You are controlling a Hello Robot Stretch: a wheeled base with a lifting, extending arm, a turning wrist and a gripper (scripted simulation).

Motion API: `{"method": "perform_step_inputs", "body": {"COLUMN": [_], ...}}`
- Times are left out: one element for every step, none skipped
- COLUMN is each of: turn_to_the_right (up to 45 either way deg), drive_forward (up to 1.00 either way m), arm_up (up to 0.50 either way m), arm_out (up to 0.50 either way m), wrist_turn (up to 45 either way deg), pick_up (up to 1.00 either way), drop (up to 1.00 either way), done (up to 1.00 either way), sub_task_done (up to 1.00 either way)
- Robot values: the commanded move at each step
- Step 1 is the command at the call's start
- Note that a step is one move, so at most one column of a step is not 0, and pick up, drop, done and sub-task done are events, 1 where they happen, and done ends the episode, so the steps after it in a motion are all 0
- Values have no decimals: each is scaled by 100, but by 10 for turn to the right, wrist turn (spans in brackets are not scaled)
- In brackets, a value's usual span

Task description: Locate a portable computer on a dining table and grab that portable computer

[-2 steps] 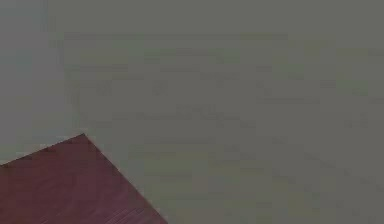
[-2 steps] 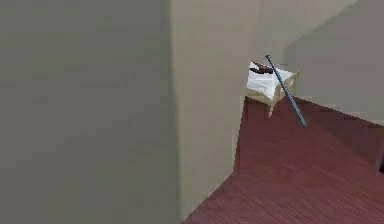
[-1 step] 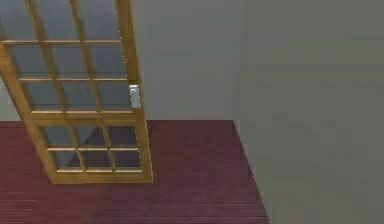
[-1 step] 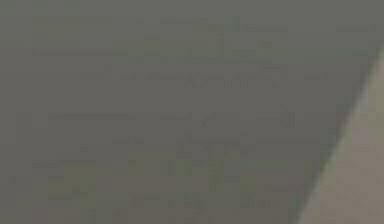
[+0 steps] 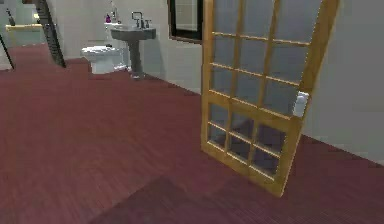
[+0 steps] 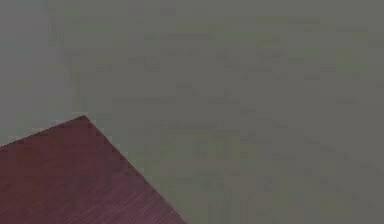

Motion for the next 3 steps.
{"method": "perform_step_inputs", "body": {"turn_to_the_right": [-360,0,0], "drive_forward": [0,100,100], "arm_up": [0,0,0], "arm_out": [0,0,0], "wrist_turn": [0,0,0], "pick_up": [0,0,0], "drop": [0,0,0], "done": [0,0,0], "sub_task_done": [0,0,0]}}
